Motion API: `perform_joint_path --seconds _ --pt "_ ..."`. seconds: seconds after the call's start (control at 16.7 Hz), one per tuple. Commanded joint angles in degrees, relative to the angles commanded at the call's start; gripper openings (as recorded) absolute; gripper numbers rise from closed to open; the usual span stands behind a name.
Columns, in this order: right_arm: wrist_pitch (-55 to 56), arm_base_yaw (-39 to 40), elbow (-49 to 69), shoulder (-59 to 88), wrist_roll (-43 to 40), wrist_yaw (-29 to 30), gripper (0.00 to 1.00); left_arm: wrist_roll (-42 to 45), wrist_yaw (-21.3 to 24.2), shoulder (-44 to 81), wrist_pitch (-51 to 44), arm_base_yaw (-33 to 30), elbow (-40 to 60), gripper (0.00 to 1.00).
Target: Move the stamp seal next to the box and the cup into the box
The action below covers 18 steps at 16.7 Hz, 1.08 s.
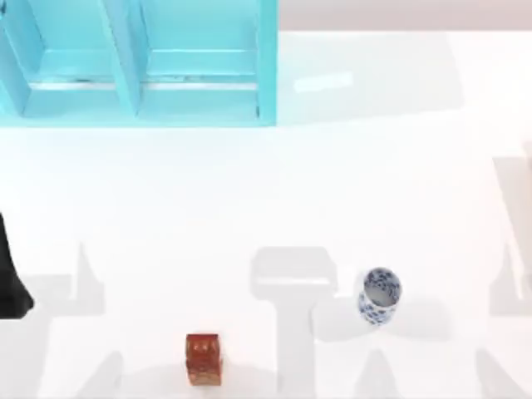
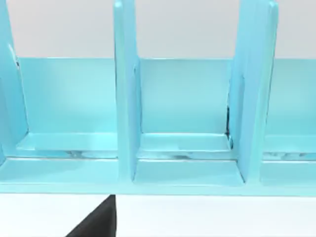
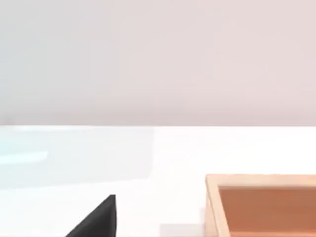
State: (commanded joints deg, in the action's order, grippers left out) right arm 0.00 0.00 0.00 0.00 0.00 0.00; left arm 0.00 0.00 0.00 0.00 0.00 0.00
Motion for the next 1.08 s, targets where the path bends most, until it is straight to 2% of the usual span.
perform_joint_path --seconds 0.3,0.54,0.78,1.08 --pt "-1.6 0.9 2.1 3.0 0.4 -0.1 1.00 0.0 0.0 0.0 0.0 0.0 0.0 1.00" --pt "-7.2 4.2 10.8 13.6 3.3 -0.2 1.00 0.0 0.0 0.0 0.0 0.0 0.0 1.00" --pt "-15.6 9.8 25.8 28.6 10.0 -0.5 1.00 0.0 0.0 0.0 0.0 0.0 0.0 1.00" --pt "-27.6 20.2 51.3 50.4 23.7 -1.6 1.00 0.0 0.0 0.0 0.0 0.0 0.0 1.00"
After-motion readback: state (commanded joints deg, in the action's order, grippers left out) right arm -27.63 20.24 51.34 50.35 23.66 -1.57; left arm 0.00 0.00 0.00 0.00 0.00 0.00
